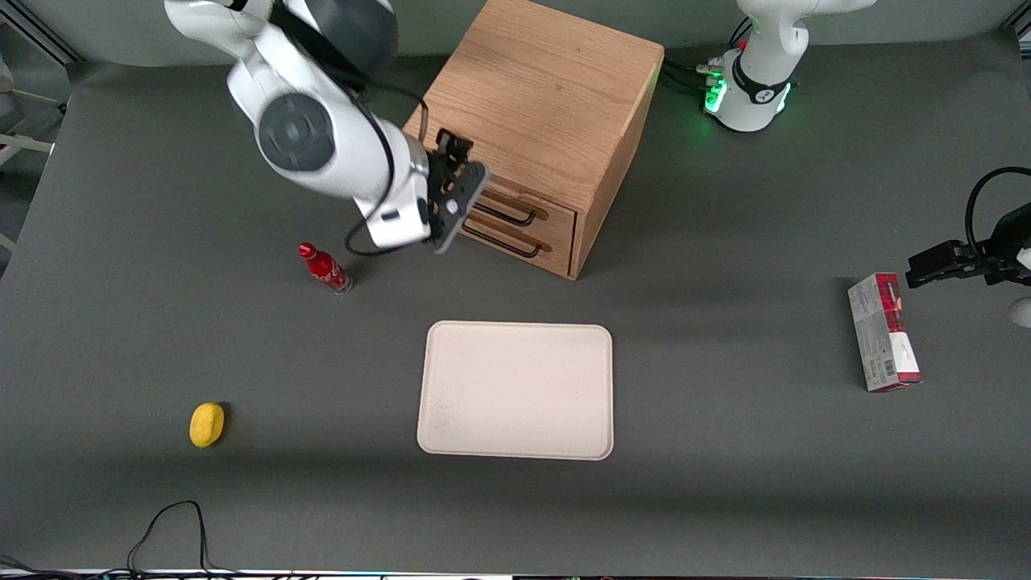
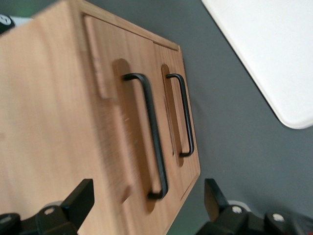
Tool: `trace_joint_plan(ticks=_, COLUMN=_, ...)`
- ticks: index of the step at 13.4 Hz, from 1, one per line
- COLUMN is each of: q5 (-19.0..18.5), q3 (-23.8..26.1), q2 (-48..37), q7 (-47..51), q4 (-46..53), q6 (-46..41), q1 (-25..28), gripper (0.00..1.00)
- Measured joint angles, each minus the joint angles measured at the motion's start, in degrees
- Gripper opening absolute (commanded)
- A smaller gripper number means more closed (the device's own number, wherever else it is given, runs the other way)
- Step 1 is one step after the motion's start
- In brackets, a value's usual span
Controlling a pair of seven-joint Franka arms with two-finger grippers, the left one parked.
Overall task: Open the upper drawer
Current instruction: 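Hook the right gripper onto the upper drawer's black bar handle, then pull the handle outward with the right gripper, sliding the drawer open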
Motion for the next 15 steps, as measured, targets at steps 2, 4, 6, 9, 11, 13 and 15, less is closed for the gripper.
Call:
trace_joint_plan(ticks=2, q5=0.01, q3=0.53, q2=2.70, q7=-1.26, q4=-2.52, q6=3.71, q1=0.19, gripper=1.00)
trace_joint_plan(ticks=4, q5=0.01, q3=0.98, q2=2.99, q7=-1.34, q4=-4.44, q6=5.90, q1=0.61, gripper=1.00)
trace_joint_plan(ticks=6, q5=-0.48, q3=1.19, q2=2.85, q7=-1.34, q4=-6.14, q6=8.02, q1=0.89, gripper=1.00)
trace_joint_plan(ticks=9, q5=-1.68, q3=1.20, q2=2.81, q7=-1.36, q4=-7.40, q6=9.48, q1=0.92, gripper=1.00)
trace_joint_plan(ticks=11, q5=-3.96, q3=1.08, q2=2.98, q7=-1.41, q4=-8.05, q6=9.88, q1=0.90, gripper=1.00)
trace_joint_plan(ticks=13, q5=-5.61, q3=1.06, q2=3.39, q7=-1.50, q4=-8.75, q6=10.94, q1=0.90, gripper=1.00)
trace_joint_plan(ticks=15, q5=-7.45, q3=0.97, q2=4.05, q7=-2.05, q4=-8.73, q6=11.94, q1=0.87, gripper=1.00)
